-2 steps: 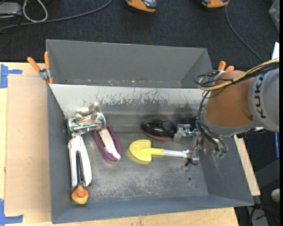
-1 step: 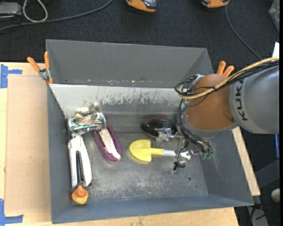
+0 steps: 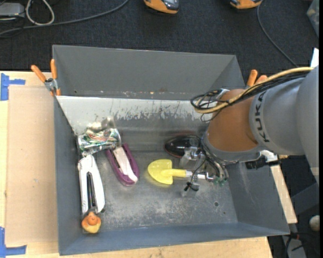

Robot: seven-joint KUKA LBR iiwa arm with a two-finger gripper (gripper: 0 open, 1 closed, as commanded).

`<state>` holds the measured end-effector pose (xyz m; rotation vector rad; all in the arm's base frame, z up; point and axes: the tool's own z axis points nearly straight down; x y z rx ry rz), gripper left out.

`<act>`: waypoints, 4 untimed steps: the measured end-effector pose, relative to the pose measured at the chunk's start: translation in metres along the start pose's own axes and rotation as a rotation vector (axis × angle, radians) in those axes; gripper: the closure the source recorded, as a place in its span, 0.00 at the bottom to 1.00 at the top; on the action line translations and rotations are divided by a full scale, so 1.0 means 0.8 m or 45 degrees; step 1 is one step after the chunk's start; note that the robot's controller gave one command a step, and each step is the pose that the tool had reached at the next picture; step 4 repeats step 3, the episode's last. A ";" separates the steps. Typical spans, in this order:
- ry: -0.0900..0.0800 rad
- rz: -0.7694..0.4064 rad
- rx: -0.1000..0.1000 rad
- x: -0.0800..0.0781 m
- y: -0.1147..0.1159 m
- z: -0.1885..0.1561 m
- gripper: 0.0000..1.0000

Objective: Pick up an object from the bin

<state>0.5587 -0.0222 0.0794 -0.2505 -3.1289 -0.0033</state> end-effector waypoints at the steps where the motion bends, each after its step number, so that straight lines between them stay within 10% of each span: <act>1: -0.002 -0.400 -0.004 -0.002 0.042 0.011 1.00; 4: 0.009 -0.403 -0.004 0.002 0.043 -0.030 1.00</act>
Offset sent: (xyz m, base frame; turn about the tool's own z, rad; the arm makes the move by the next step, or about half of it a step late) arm 0.0000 0.0000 0.0000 0.0000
